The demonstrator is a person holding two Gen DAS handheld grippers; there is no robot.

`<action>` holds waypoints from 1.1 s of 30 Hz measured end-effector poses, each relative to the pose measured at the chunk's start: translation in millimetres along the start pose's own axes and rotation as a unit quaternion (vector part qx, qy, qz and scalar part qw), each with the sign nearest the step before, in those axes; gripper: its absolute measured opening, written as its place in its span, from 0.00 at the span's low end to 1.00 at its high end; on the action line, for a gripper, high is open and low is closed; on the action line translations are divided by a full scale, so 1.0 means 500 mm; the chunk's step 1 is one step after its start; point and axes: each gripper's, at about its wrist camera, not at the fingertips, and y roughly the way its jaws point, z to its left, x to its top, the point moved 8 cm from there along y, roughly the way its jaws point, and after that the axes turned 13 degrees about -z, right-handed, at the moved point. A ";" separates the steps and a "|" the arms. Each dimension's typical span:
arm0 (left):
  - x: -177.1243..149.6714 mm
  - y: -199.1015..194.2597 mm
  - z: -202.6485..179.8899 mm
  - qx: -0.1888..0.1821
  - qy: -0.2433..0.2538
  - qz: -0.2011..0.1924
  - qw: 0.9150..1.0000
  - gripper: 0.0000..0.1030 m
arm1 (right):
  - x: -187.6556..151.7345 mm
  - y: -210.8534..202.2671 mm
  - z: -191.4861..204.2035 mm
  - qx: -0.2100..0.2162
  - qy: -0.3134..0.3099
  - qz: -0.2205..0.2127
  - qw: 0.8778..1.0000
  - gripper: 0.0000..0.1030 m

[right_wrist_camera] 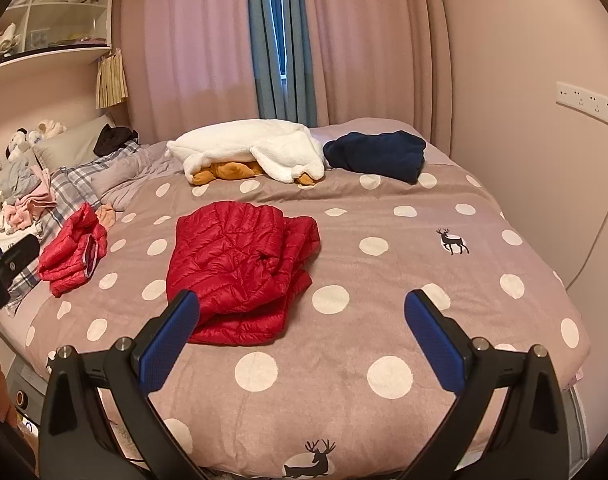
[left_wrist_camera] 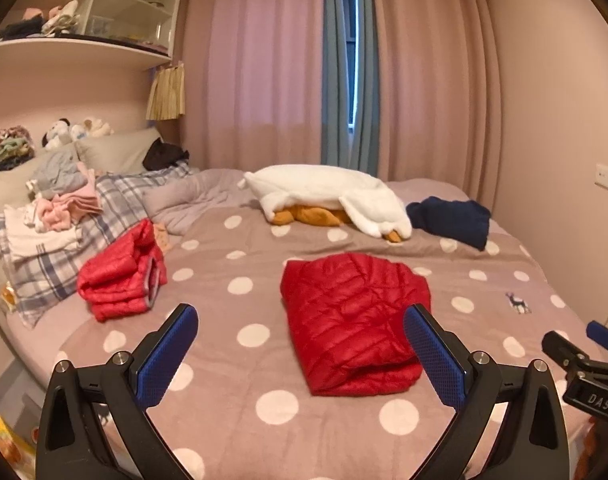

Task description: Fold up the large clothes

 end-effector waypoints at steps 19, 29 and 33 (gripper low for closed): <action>0.001 0.000 0.006 -0.011 -0.011 0.003 1.000 0.99 | -0.012 0.014 0.004 0.000 -0.008 0.011 1.000 1.00; -0.003 0.001 0.005 -0.011 -0.003 0.005 1.000 0.99 | -0.020 0.017 0.005 -0.002 -0.009 0.016 1.000 1.00; -0.006 0.002 0.007 -0.018 -0.011 0.010 1.000 0.99 | -0.021 0.017 0.006 -0.002 -0.010 0.017 1.000 1.00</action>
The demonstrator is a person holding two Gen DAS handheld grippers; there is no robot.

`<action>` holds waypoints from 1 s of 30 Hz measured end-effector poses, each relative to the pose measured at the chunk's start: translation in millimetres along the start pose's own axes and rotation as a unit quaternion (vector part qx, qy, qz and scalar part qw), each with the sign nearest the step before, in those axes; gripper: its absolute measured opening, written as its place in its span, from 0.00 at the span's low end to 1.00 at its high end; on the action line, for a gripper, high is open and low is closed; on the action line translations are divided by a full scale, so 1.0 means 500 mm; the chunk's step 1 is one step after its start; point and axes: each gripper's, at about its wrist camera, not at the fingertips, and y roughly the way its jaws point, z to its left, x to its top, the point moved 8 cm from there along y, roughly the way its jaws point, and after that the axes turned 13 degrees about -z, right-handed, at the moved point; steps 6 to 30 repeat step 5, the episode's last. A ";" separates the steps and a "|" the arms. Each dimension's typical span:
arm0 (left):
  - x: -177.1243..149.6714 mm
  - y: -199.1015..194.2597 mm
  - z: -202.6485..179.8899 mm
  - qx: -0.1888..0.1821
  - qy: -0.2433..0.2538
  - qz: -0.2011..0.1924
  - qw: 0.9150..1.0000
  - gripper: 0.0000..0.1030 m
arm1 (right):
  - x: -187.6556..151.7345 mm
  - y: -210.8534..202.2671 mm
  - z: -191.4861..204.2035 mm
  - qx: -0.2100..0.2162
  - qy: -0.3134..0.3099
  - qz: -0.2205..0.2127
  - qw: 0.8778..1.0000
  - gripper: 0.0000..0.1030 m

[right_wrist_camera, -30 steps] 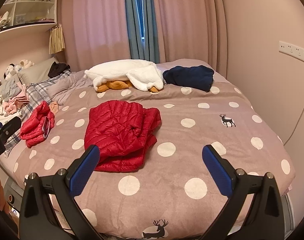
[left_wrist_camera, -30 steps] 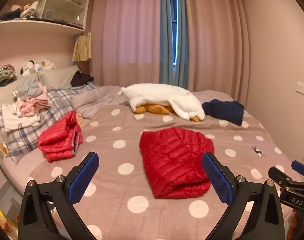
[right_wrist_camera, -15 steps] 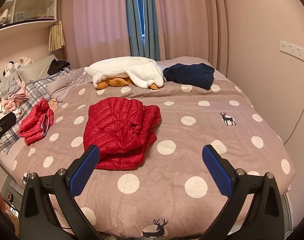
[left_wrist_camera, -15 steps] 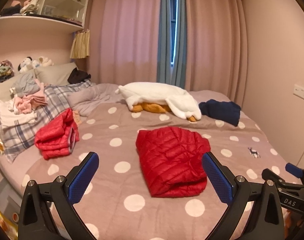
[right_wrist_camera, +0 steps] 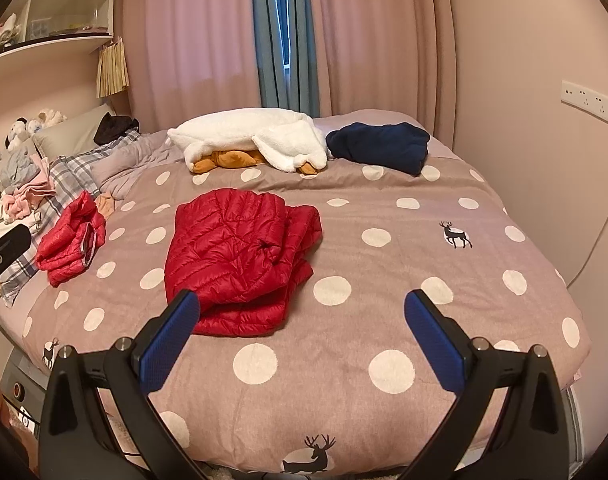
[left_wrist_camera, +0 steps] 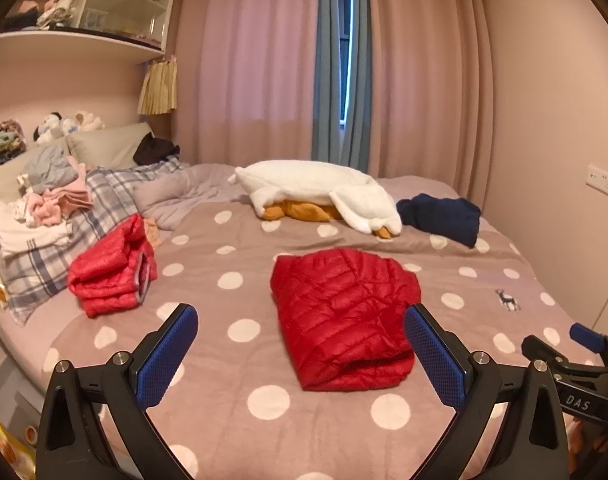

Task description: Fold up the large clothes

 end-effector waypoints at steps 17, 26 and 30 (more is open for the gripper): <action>0.000 -0.004 0.004 0.000 -0.002 -0.009 1.000 0.99 | -0.001 0.002 -0.003 0.000 0.000 0.000 1.000 1.00; 0.000 -0.004 0.004 0.000 -0.002 -0.009 1.000 0.99 | -0.001 0.002 -0.003 0.000 0.000 0.000 1.000 1.00; 0.000 -0.004 0.004 0.000 -0.002 -0.009 1.000 0.99 | -0.001 0.002 -0.003 0.000 0.000 0.000 1.000 1.00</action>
